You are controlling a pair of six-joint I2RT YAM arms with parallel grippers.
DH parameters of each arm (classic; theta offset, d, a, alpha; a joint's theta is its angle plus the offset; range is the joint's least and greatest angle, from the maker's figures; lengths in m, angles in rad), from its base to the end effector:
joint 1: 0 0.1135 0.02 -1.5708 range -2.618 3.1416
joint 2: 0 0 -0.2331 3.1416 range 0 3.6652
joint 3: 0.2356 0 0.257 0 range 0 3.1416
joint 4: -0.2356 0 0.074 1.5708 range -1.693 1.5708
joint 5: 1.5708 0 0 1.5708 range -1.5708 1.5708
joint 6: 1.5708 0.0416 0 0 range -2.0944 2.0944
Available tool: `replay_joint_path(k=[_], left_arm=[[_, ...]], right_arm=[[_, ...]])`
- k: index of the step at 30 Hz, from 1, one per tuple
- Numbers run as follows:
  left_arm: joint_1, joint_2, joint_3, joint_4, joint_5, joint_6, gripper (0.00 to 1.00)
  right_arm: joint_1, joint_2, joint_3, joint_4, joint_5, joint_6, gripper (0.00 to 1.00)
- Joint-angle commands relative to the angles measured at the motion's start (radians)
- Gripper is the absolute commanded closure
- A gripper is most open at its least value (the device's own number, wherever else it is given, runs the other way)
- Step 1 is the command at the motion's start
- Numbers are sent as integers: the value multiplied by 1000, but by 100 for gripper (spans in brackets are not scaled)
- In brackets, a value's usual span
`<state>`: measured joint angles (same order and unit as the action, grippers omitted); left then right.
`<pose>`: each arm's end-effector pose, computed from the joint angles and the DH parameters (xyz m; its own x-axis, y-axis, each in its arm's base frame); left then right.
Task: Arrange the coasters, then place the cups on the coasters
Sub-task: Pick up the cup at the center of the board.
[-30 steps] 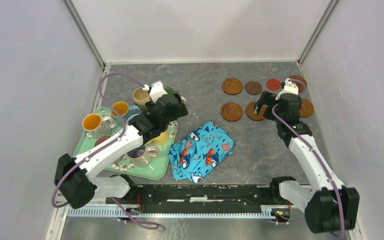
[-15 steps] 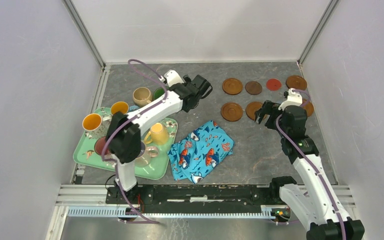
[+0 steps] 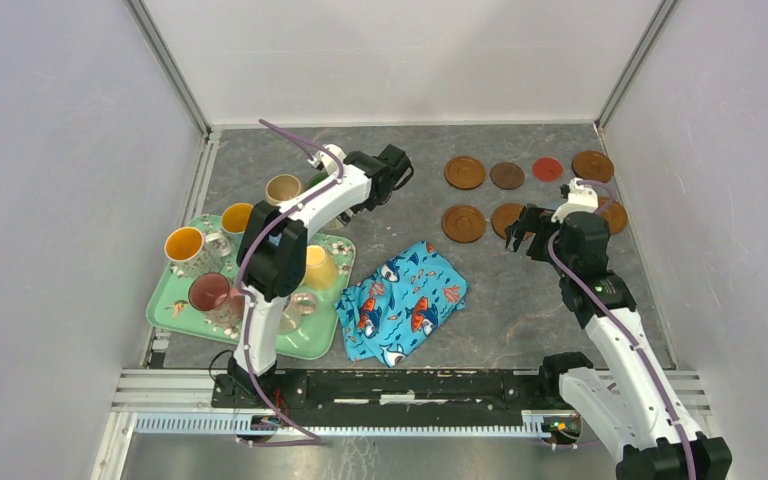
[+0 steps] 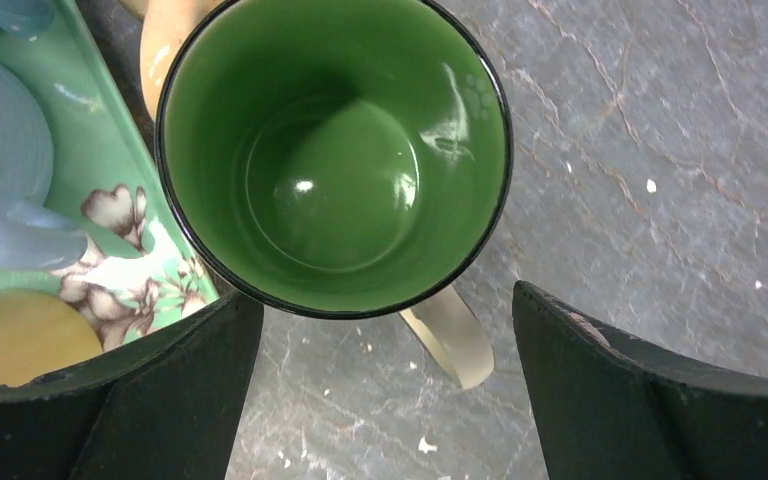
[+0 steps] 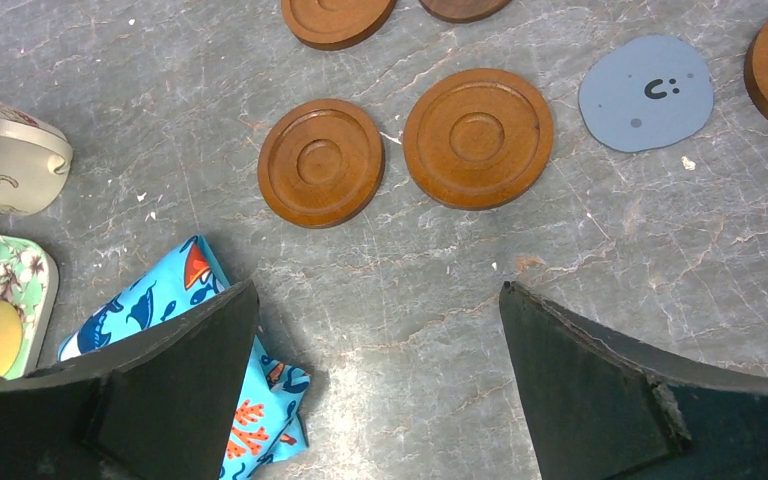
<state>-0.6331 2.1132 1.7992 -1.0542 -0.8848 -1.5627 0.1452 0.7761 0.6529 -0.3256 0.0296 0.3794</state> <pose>0.3550 -0.2206 0.1947 -0.2557 -0.5981 -0.7596 -0.7877 0.5844 -0.1951 0.2111 0.0296 0.2555 -0.4426 0.3094 -0.8417 0.0492 0.9455 0.3218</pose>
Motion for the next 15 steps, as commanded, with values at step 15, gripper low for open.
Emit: replay_joint_path(k=[15], left_arm=[[30,72,43,63,-35,8,34]], right_arm=[[5,34,8,35,1,-22,2]])
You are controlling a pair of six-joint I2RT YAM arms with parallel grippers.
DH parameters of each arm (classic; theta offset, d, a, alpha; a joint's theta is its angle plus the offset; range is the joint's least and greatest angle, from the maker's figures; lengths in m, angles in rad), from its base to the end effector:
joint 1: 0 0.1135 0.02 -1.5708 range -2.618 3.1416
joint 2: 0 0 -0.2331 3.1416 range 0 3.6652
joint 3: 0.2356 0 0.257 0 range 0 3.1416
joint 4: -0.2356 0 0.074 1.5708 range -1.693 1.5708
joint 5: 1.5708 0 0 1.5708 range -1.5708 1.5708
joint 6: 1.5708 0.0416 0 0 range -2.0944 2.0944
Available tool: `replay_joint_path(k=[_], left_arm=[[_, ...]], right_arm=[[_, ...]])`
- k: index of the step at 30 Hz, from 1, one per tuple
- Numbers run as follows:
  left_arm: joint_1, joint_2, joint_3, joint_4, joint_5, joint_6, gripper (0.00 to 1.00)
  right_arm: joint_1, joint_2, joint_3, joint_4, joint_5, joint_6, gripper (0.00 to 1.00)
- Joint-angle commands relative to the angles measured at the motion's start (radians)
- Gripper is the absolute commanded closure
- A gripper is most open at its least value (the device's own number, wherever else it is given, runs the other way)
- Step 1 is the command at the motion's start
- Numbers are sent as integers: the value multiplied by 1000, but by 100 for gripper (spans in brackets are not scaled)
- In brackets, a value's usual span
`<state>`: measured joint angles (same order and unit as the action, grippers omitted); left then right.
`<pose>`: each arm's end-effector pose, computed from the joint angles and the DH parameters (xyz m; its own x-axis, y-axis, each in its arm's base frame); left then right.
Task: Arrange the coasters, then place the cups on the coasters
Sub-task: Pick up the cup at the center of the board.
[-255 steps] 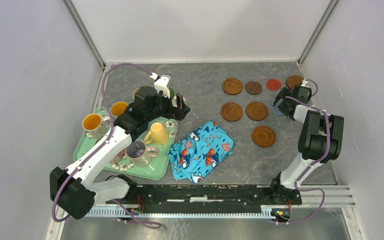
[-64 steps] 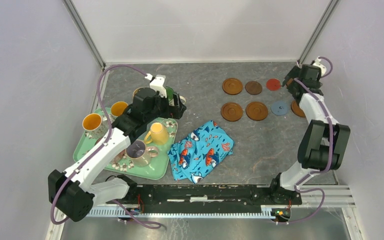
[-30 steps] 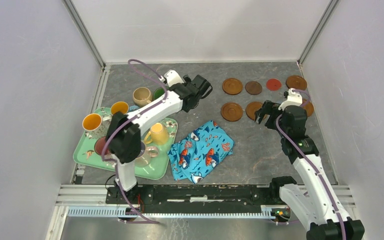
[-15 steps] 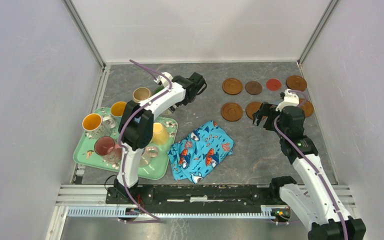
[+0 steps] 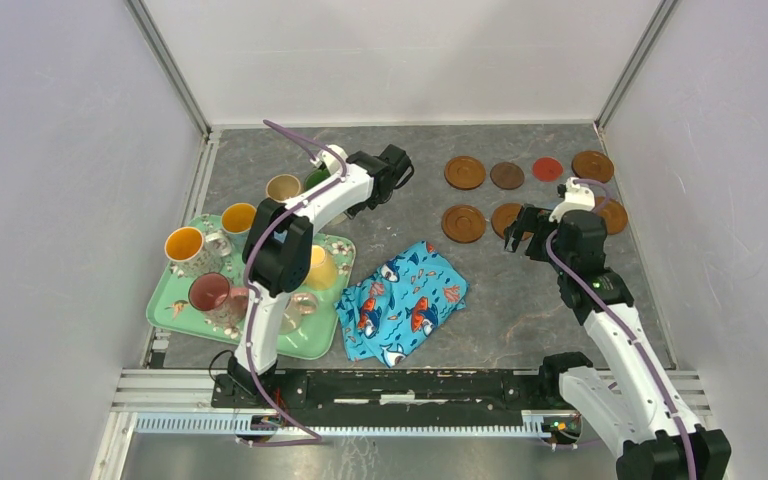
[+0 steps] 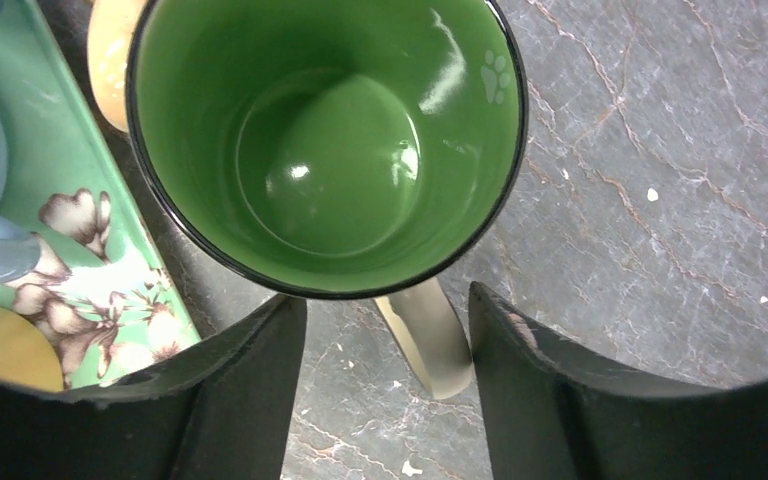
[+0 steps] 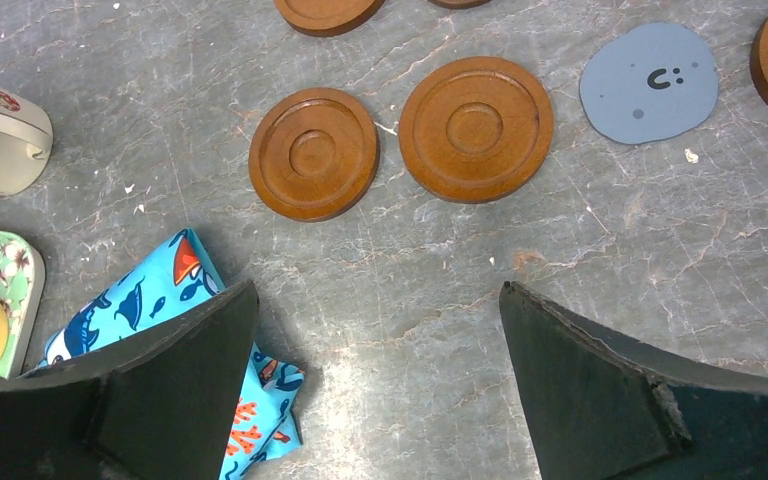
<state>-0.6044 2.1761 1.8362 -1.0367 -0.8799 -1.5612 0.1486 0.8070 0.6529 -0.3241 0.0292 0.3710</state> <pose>0.3701 -0.2166 0.1798 -0.2475 -0.6035 -0.7580 -0.8050 0.5634 -0.1857 0.2153 0.0310 0.2496 -0.4685 0.2963 -0.8323 0.0510 0.9496 0.3094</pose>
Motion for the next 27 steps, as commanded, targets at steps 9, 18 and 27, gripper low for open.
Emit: replay_joint_path(k=[9,18,27], left_arm=[[-8,-23,-47,194,-3,216,63],[-32,-102,-145,416,86,494,78],[-37,-243,-359,756,295,755,89]], right_arm=[[3,12,24,29,11,-13,2],[3,20,27,30,26,-12,2],[3,31,27,33,44,-11,2]])
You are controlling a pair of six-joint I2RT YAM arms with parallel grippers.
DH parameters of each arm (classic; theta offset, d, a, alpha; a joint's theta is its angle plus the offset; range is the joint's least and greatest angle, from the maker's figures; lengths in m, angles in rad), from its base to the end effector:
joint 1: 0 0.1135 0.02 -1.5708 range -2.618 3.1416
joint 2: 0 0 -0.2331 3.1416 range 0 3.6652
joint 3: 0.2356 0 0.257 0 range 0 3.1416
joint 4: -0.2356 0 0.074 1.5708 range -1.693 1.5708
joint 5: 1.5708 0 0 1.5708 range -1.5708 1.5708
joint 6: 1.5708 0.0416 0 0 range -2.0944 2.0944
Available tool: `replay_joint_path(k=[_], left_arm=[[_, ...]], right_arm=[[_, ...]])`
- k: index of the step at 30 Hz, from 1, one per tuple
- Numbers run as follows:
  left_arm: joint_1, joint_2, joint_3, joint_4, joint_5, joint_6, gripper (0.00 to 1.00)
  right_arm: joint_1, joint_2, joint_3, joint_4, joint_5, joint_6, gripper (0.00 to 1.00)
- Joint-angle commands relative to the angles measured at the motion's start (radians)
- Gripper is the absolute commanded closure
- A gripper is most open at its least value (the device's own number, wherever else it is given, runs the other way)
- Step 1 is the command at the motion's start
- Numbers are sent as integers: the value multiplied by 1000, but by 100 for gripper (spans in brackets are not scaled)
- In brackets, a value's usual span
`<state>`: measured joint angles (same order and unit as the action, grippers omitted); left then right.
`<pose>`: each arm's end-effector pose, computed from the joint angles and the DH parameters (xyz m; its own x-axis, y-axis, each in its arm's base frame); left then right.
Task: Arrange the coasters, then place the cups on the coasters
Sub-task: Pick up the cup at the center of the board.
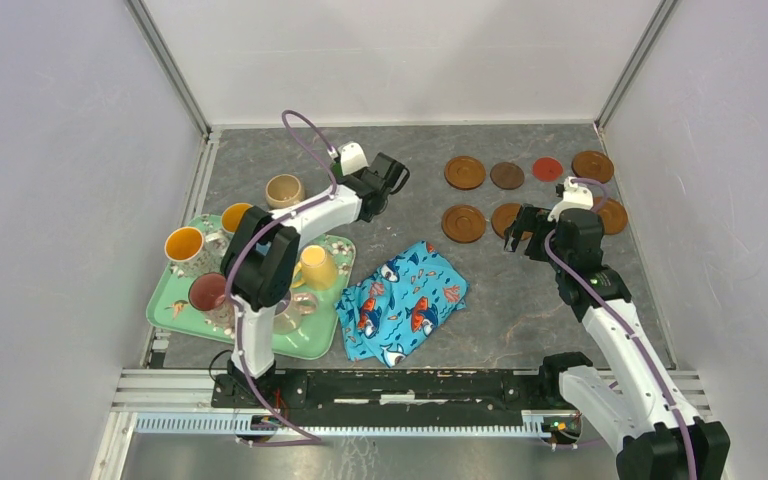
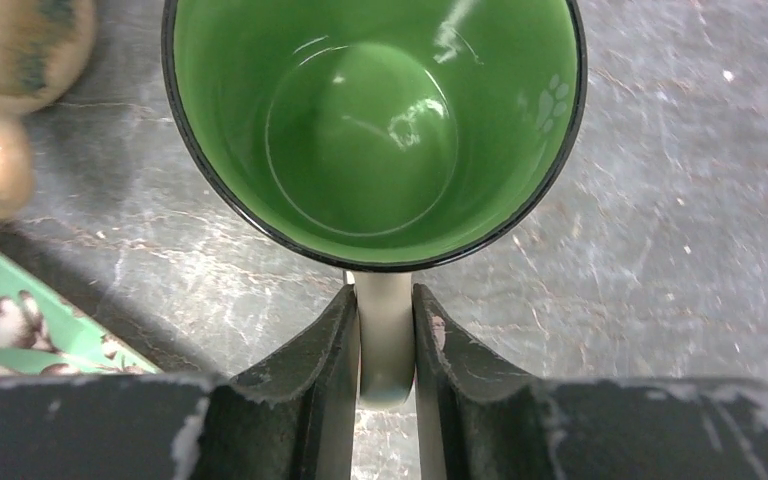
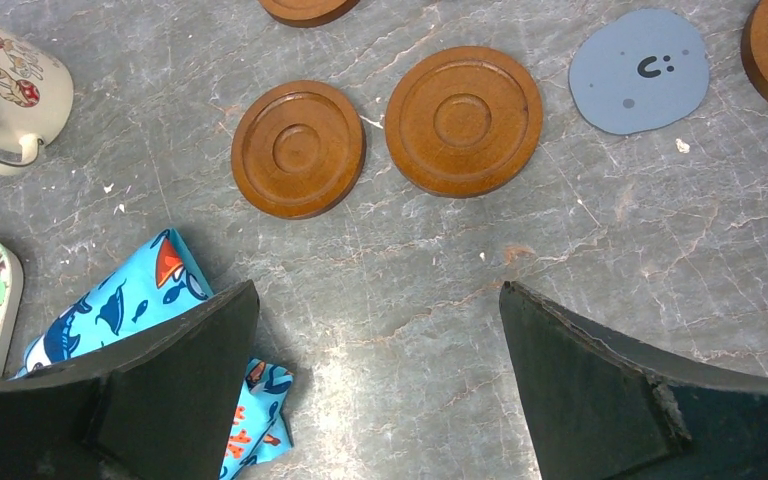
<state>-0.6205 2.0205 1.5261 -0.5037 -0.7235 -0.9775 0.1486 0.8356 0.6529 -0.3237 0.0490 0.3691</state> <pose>0.3632 -0.2257 0.1693 -0.5016 -0.4053 -0.7643 -0.4864 0.8627 -0.1382 0.2192 0.0308 0.2439 -0.4854 0.2917 -0.8242 0.0747 0.9531 0.2933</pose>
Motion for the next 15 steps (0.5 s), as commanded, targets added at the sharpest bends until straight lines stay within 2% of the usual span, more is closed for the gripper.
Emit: replay_joint_path(k=[1,3,6,10,15], left_arm=[[-21,-100,-67,257,166,202,90],[-21,-124,-100,290,201,230,89],[-21,-147,-132,295,207,267,84],[-19,-158,-165,275,187,291,72],[-18,-166,-207,277,189,328,52]], right_arm=[[2,5,30,34,25,-11,2],[2,8,34,32,26,-11,2],[2,10,35,31,24,-15,2],[3,7,33,33,19,-17,2],[2,10,40,31,6,-19,2]])
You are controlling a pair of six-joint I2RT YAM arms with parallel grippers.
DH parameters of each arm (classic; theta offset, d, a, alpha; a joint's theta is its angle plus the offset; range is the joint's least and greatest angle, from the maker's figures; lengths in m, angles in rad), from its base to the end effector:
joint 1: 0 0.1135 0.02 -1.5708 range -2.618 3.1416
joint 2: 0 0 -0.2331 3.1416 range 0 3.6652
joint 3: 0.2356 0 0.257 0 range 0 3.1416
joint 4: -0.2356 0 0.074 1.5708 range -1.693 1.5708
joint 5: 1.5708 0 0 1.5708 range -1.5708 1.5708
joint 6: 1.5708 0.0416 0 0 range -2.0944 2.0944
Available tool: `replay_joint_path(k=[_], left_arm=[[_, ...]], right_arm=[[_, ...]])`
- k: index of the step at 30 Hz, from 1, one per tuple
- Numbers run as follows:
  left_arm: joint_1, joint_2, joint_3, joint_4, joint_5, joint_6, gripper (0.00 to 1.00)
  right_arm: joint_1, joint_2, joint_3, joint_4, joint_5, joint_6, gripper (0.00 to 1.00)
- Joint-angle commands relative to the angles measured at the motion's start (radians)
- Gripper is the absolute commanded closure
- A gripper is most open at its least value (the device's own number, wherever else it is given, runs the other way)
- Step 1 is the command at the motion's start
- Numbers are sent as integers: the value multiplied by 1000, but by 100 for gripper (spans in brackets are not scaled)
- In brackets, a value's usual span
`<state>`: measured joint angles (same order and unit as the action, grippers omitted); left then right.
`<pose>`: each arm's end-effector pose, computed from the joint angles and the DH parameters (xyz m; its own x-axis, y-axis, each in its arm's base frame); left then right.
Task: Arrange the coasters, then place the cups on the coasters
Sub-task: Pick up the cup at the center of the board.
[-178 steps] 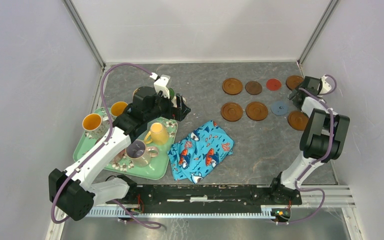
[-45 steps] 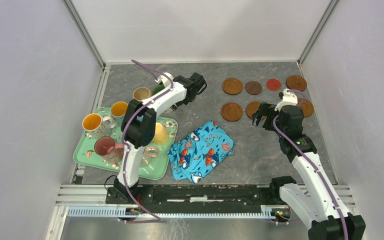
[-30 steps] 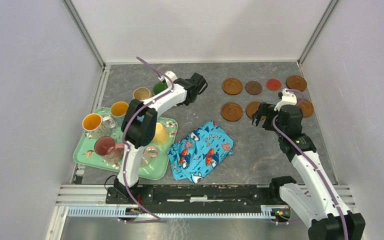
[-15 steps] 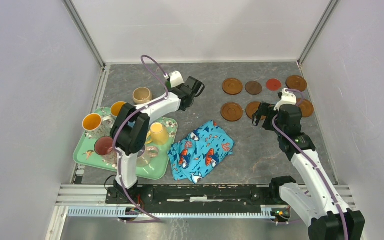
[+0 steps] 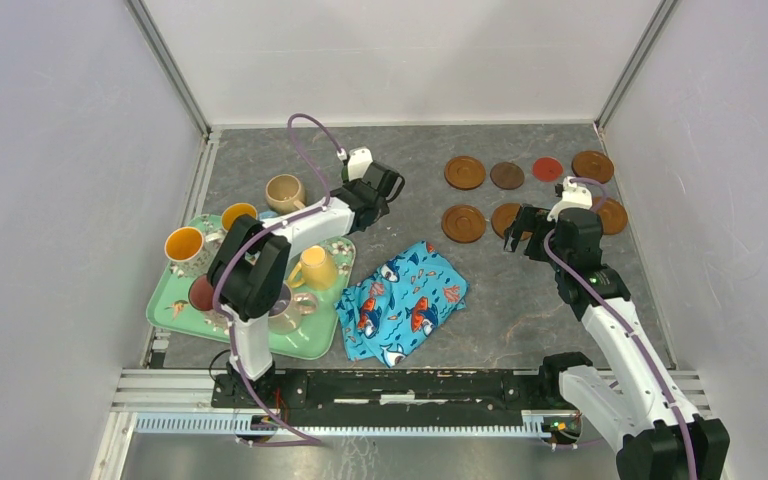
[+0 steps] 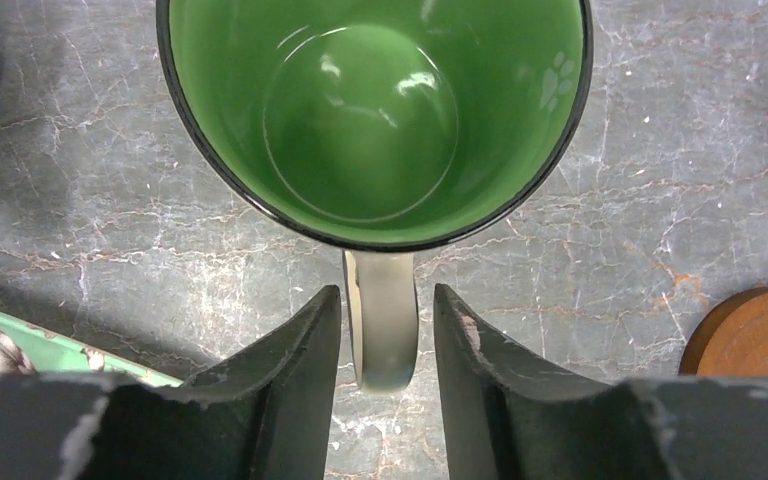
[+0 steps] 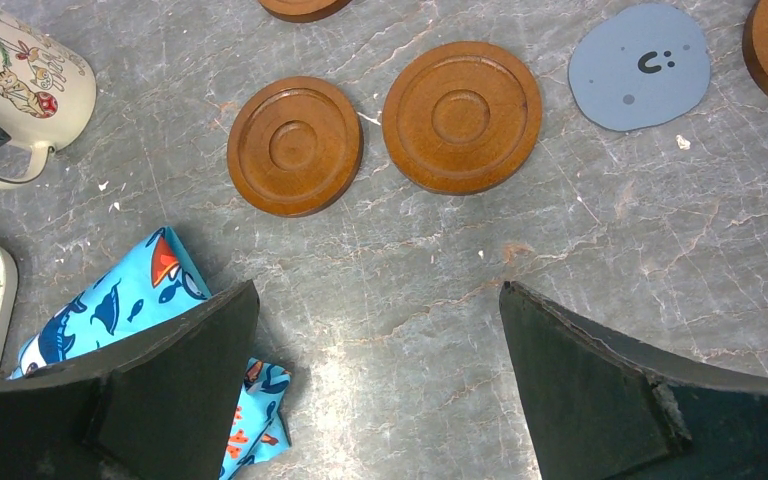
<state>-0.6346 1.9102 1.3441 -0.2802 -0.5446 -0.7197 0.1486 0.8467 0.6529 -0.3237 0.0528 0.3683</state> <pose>0.3456 -0.2277 0.1678 -0.6055 -0.2544 -0.7541 -0.2241 0.9637 -0.1451 0.2206 0.0308 0.2417 -0.4933 0.2897 -0.8202 0.0805 0.9541 0.2885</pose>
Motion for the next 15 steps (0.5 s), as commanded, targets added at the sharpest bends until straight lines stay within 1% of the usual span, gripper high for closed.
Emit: replay_joint_path(k=[1,4,6,12,15], left_arm=[[-4,-57,-29,54,11,74,50],[-4,-54,-35,55,9,87,42],[-4,-45,-36,58,13,99,40],[-4,-25,-28,71,10,136,40],[-4,-15,-21,71,-4,149,41]], right_arm=[[3,-1,40,30,2,-18,2],[3,-2,43,28,-3,-19,2],[3,-7,44,31,-5,-21,2],[2,-17,62,16,-14,-20,2],[2,-29,88,-4,-16,-23,2]])
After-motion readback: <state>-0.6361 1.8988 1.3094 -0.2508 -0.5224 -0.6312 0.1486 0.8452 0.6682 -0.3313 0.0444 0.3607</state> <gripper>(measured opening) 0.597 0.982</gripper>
